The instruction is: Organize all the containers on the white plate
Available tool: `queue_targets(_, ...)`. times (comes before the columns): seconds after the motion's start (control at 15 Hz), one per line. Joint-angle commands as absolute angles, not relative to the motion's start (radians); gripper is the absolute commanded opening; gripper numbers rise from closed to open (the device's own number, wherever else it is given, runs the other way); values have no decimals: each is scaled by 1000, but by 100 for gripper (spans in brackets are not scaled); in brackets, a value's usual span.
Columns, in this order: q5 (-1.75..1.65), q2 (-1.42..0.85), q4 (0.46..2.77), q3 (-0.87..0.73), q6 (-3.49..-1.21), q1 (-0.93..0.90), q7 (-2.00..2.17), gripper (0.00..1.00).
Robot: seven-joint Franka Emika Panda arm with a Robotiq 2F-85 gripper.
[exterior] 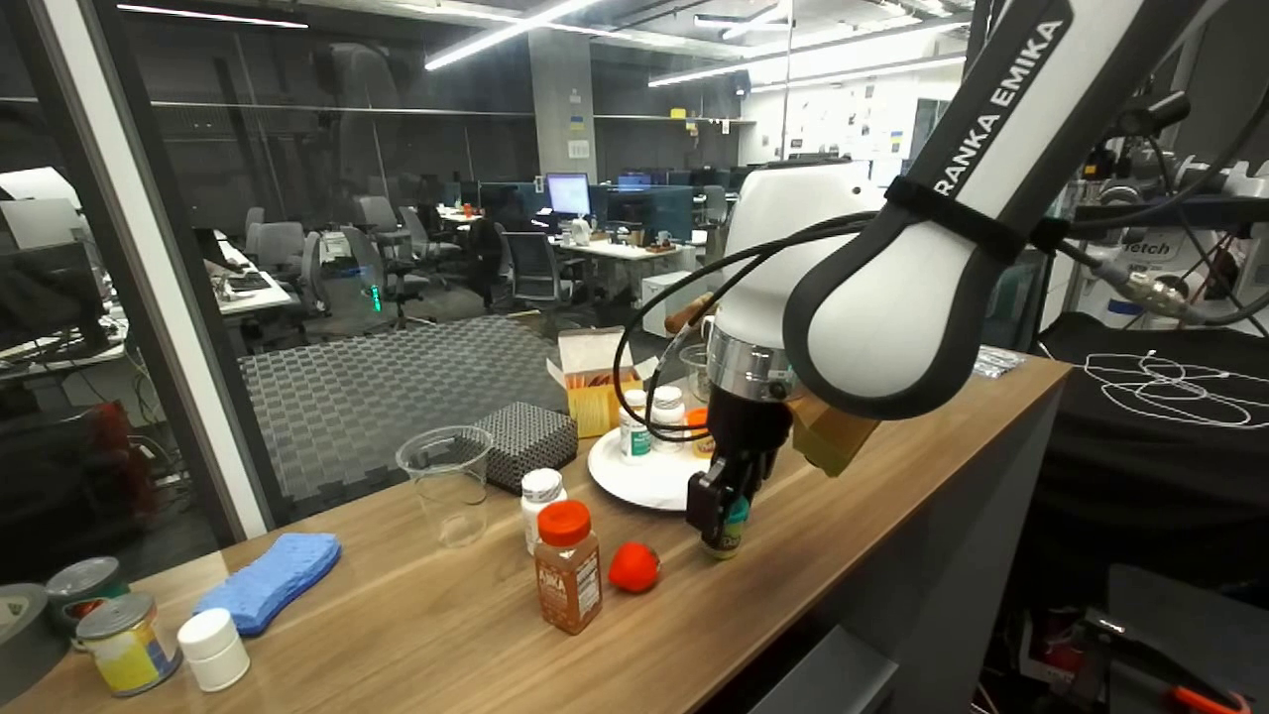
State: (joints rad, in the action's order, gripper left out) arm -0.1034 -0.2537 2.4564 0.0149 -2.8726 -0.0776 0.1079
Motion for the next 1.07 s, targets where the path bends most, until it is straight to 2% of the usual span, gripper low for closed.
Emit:
queue_targets(0.0, -151, -220, 2455, -23, -2858, -114, 136, 25)
queue_targets(0.07, -143, -213, 2447, -18, -2836, -115, 135, 27)
queue_targets(0.33, -115, -215, 2350, 9, -2717, -121, 134, 28)
queue_targets(1.0, -78, -467, 1948, 3, -2545, -60, 94, 27)
